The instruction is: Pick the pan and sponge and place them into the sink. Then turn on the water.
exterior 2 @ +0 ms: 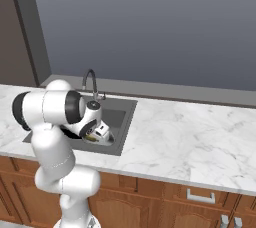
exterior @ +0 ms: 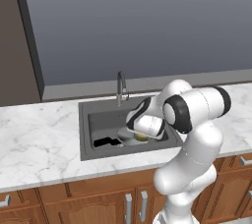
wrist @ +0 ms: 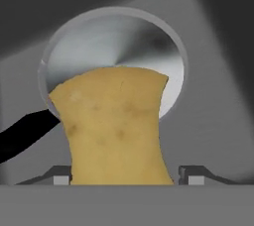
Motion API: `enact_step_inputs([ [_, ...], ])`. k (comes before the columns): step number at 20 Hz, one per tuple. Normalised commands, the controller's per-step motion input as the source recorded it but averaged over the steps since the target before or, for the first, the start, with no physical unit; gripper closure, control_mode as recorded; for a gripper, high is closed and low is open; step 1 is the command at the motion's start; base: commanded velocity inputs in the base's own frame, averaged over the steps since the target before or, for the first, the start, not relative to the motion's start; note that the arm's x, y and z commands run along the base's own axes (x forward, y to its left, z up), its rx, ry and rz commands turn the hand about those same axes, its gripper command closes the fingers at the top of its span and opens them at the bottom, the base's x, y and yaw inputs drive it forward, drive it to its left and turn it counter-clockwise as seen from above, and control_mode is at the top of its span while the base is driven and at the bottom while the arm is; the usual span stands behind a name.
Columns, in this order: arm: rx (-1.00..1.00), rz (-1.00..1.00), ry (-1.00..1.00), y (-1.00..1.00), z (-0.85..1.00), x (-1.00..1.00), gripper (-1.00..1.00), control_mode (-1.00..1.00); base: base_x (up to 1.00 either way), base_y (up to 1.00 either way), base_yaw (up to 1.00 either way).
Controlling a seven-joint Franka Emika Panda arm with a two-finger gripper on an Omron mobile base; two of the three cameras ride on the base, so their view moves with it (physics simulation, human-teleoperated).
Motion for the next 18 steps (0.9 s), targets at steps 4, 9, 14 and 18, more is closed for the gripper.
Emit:
enact_step_inputs([
  [4, 0.00, 0.00, 0.00, 0.00, -0.01, 0.14, -1.00, -1.00, 0.00, 0.00, 0.00],
  [9, 0.00, 0.00, -0.01, 0.00, 0.00, 0.11, -1.00, -1.00, 0.00, 0.00, 0.00],
  [14, 0.00, 0.00, 0.00, 0.01, 0.07, 0.05, -1.00, -1.00, 0.00, 0.00, 0.00],
  [18, 0.03, -0.01, 0.00, 0.00, 0.39, 0.00, -1.00, -1.00, 0.00, 0.00, 0.00],
])
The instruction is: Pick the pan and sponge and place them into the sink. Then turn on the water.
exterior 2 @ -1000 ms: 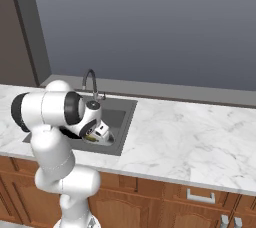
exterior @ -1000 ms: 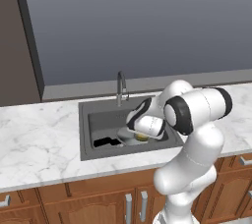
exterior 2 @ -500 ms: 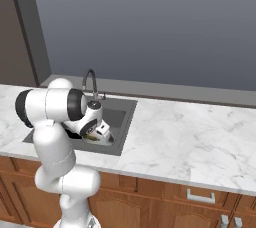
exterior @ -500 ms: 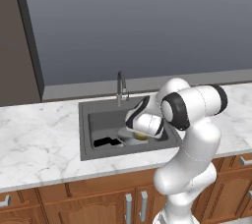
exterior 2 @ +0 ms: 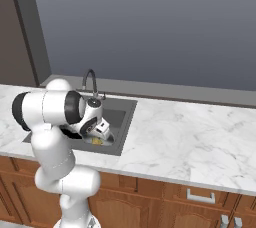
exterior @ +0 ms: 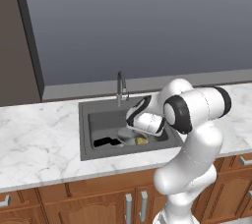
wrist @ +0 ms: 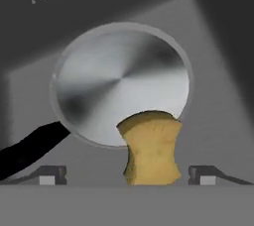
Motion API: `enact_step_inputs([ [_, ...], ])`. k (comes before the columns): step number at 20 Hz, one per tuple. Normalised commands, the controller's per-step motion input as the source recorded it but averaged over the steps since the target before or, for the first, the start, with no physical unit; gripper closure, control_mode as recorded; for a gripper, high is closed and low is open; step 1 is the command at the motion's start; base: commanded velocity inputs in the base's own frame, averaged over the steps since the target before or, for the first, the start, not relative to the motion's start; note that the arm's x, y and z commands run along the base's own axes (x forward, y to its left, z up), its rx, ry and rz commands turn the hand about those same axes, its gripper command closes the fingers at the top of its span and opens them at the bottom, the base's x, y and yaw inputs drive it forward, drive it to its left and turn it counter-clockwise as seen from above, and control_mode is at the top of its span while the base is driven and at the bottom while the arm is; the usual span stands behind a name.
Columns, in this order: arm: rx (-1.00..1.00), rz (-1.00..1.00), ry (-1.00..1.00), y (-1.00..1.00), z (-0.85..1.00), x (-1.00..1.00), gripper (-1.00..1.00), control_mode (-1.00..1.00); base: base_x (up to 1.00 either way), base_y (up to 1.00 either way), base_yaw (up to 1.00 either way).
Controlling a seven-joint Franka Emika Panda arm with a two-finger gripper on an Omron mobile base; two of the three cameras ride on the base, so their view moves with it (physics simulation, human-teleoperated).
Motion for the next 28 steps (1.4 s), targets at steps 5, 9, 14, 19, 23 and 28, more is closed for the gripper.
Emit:
enact_step_inputs([
  [5, 0.16, -0.15, 0.00, -0.04, 0.95, -0.25, -1.00, -1.00, 0.00, 0.00, 0.00],
  [9, 0.18, -0.23, 0.00, -0.09, 1.00, -0.14, -1.00, -1.00, 0.00, 0.00, 0.00],
  [14, 0.22, -0.31, 0.08, -0.16, 1.00, 0.00, -1.00, -1.00, 0.00, 0.00, 0.00],
  [19, 0.30, -0.34, 0.19, -0.20, 0.98, 0.00, -1.00, -1.00, 0.00, 0.00, 0.00],
  [23, 0.36, -0.26, 0.19, -0.19, 0.55, 0.00, -1.00, -1.00, 0.00, 0.00, 0.00],
  [28, 0.45, -0.20, 0.13, -0.02, 0.01, 0.06, -1.00, -1.00, 0.00, 0.00, 0.00],
])
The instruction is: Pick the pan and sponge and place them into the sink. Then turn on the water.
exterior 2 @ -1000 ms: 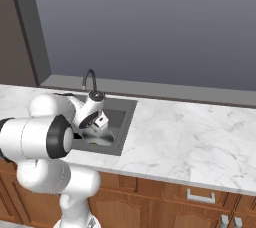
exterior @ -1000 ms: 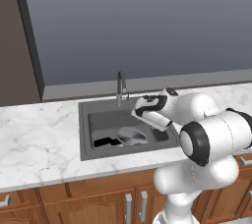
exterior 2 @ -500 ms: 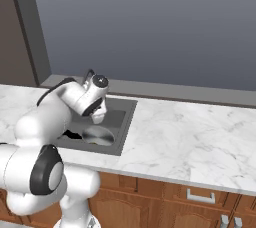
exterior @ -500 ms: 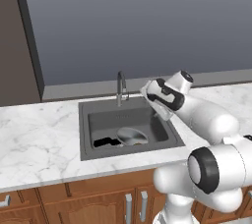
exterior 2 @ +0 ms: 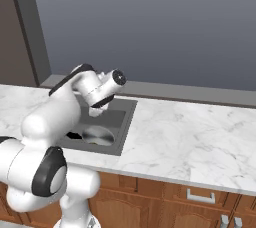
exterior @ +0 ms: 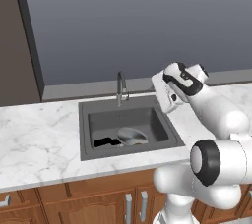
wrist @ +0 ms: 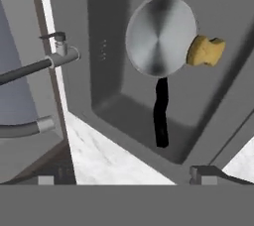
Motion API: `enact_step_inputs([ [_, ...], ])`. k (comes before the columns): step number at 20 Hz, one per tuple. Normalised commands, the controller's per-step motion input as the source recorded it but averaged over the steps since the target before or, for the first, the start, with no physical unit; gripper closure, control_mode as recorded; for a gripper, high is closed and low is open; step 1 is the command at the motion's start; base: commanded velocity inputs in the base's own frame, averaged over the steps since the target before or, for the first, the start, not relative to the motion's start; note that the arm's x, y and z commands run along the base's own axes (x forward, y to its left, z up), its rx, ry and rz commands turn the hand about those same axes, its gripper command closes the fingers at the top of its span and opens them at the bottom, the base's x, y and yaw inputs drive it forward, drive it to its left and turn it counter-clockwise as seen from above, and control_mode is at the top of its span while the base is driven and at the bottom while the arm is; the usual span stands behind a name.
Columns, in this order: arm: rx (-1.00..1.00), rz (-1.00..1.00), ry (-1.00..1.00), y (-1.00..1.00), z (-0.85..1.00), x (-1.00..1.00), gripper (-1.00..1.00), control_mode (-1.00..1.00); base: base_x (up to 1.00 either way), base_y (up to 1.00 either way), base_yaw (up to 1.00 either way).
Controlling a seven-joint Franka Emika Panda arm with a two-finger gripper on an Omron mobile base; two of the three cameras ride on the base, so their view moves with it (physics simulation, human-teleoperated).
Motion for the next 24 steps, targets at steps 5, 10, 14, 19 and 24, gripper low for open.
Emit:
enact_step_inputs([
  [5, 0.40, -0.19, 0.09, 0.02, -0.36, 0.32, -1.00, -1.00, 0.00, 0.00, 0.00],
  [10, 0.37, -0.21, 0.05, 0.00, -0.10, 0.59, -1.00, -1.00, 0.00, 0.00, 0.00],
  [14, 0.36, -0.22, 0.03, 0.00, 0.00, 0.63, -1.00, -1.00, 0.00, 0.00, 0.00],
  [19, 0.29, -0.19, 0.07, 0.01, -0.23, 0.36, -1.00, -1.00, 0.00, 0.00, 0.00],
  [24, 0.26, -0.12, 0.10, 0.00, -0.17, 0.33, -1.00, -1.00, 0.00, 0.00, 0.00],
])
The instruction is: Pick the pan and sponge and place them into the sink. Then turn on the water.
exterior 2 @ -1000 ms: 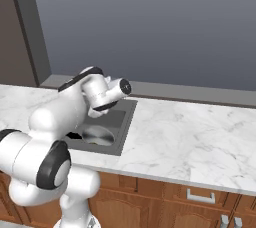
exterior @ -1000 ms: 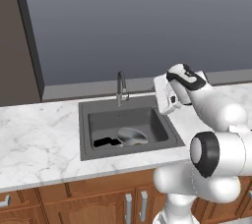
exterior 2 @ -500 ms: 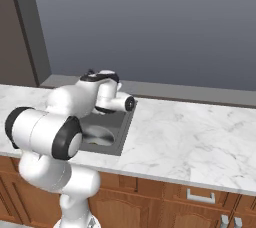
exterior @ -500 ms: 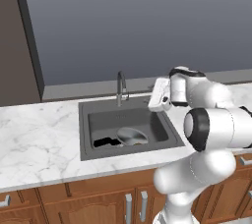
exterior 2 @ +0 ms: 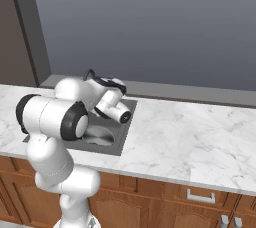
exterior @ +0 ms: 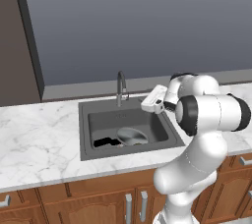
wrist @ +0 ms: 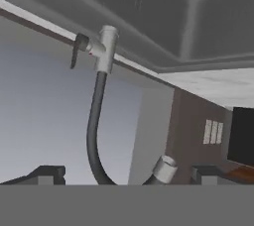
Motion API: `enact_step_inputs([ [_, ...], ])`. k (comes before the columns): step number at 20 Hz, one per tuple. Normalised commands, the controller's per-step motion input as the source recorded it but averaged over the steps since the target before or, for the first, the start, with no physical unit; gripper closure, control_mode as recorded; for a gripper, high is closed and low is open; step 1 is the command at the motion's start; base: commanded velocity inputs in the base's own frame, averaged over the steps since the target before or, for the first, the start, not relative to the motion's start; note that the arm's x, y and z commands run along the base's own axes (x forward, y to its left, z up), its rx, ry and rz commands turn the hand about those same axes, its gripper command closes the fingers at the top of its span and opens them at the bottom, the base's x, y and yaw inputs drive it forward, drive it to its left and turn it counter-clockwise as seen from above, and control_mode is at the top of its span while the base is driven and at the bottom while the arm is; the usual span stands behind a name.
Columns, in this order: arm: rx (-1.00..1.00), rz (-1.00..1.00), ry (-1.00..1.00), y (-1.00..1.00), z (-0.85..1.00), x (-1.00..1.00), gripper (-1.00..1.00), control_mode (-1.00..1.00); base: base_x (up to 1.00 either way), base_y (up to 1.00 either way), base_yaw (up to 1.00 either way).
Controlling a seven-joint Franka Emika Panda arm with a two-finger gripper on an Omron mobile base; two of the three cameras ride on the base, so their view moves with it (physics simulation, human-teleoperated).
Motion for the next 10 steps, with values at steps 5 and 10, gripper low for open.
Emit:
enact_step_inputs([
  [5, 0.24, -0.02, 0.07, 0.00, -0.01, 0.34, -1.00, -1.00, 0.00, 0.00, 0.00],
  [10, 0.14, -0.01, 0.03, 0.00, -0.20, 0.37, -1.00, -1.00, 0.00, 0.00, 0.00],
])
